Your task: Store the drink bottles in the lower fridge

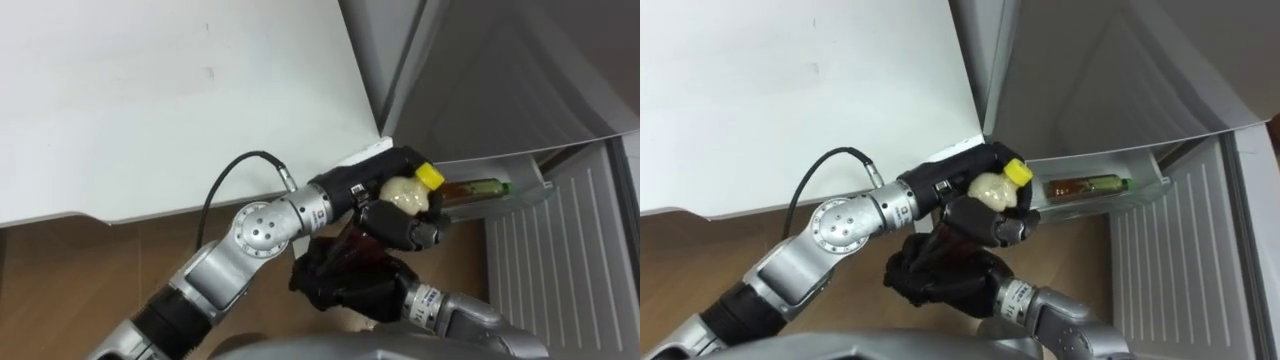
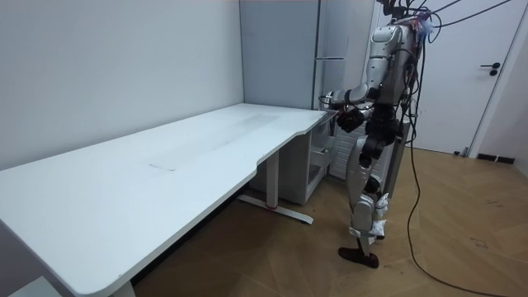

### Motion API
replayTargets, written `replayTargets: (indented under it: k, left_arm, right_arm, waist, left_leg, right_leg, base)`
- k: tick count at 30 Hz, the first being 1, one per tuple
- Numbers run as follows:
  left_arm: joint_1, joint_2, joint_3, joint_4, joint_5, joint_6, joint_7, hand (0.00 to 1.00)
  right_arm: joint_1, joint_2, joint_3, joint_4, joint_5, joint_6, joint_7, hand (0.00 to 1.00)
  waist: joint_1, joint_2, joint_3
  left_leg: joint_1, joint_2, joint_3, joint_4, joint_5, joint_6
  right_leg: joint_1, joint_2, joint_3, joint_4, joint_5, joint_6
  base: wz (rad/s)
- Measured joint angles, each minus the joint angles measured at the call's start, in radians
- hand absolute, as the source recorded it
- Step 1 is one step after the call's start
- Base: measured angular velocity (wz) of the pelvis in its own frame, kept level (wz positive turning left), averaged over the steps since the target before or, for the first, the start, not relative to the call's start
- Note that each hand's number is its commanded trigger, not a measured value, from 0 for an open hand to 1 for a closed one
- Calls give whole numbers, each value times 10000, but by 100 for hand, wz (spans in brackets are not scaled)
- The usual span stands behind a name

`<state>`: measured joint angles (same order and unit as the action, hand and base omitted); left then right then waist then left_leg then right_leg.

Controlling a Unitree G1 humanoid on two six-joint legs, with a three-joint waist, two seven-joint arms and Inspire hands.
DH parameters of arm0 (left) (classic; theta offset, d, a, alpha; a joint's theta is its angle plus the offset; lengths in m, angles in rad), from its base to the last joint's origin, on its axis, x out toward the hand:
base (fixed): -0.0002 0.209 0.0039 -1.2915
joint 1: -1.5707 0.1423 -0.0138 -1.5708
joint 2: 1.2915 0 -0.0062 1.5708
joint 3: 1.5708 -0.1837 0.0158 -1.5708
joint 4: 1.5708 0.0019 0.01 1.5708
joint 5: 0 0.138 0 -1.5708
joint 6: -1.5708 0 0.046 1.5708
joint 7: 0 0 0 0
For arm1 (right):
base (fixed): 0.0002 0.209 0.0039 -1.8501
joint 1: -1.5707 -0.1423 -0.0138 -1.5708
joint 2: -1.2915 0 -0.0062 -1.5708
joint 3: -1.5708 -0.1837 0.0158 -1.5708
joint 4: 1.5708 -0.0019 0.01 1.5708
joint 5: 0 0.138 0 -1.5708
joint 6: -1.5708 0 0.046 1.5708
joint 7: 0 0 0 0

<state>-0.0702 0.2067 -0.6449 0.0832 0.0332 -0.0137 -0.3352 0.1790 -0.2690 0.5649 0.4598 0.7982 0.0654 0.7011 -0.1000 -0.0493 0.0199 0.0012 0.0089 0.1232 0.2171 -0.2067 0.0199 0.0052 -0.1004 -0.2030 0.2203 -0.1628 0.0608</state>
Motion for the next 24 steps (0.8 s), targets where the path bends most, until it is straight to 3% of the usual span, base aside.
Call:
replayTargets:
  k: [15, 17, 18, 21, 24]
  left_arm:
    - [-163, 328, 78, 1019, -1177, -87, -707, 0]
    - [-150, 445, 100, 1118, -1192, -87, -919, 0]
    - [-103, 652, 17, 1247, -1227, -92, -1184, 0]
    - [-9, 846, -149, 1732, -1409, 119, -1717, 0]
    - [-28, 736, -245, 2047, -1522, 173, -1909, 0]
  right_arm:
    - [2, -133, 66, 348, 135, 788, -31, 100]
    - [3, -203, 32, 404, 284, 957, -29, 100]
    - [-11, -330, -18, 457, 526, 1001, -22, 100]
    - [-34, -532, -74, 816, 1045, 1007, -9, 100]
    - [-54, -577, -52, 1045, 1050, 1079, -13, 100]
  waist:
    - [64, -10, -14]
    - [49, 31, -4]
    - [0, 80, -1]
    - [-20, 158, -18]
    - [18, 162, -23]
  left_leg:
    - [51, -3, 51, 51, 2, 3]
    - [96, 0, 48, 34, 0, 2]
    - [89, 0, 42, 33, -1, 3]
    - [28, 6, 21, 40, -1, 2]
    - [-64, 11, 29, 73, 7, -6]
  right_leg:
    - [49, -9, 73, 22, -4, 5]
    - [107, -7, 64, 22, -3, 4]
    - [124, -7, 60, 21, -1, 1]
    - [81, -4, 28, 30, 3, -5]
    - [-52, 2, 38, 51, 9, -16]
  base:
    - [0]
    - [0]
    - [0]
    - [2]
    - [-1]
